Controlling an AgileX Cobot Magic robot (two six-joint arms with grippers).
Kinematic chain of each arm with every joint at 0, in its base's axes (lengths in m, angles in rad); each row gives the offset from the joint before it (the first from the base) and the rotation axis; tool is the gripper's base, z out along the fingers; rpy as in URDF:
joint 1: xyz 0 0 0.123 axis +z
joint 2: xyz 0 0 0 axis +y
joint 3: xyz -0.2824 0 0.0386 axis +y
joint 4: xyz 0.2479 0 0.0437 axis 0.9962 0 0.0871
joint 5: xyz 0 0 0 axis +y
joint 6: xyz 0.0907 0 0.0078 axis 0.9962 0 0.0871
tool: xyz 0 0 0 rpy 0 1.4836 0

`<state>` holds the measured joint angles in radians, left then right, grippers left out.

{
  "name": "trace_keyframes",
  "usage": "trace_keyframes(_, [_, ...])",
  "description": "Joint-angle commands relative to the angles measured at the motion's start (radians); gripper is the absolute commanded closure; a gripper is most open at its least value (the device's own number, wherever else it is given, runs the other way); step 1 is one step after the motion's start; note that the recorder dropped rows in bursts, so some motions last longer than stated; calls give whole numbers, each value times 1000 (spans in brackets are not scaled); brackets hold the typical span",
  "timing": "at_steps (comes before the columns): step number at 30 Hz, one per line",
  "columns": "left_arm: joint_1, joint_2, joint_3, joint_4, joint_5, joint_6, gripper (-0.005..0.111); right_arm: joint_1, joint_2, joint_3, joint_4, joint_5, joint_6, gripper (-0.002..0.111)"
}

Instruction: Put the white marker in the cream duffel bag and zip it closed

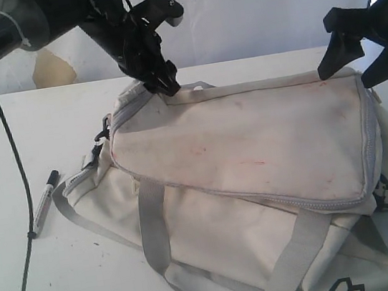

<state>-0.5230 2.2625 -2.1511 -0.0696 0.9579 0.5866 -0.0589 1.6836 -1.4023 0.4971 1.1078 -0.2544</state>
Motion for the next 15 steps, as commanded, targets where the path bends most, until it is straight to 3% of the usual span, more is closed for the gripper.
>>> trace_keyframes(1, [-2, 12, -9, -3, -61, -3, 58, -11, -1, -5, 4, 13, -13, 42])
trace_keyframes(5, [-2, 18, -9, -46, -46, 29, 67, -11, -1, -5, 4, 17, -11, 42])
trace_keyframes(11, [0, 18, -9, -35, 0, 80, 56, -11, -1, -5, 4, 29, -11, 42])
trace_keyframes(15, [0, 22, -9, -20, -7, 93, 55, -11, -1, -5, 4, 31, -11, 42])
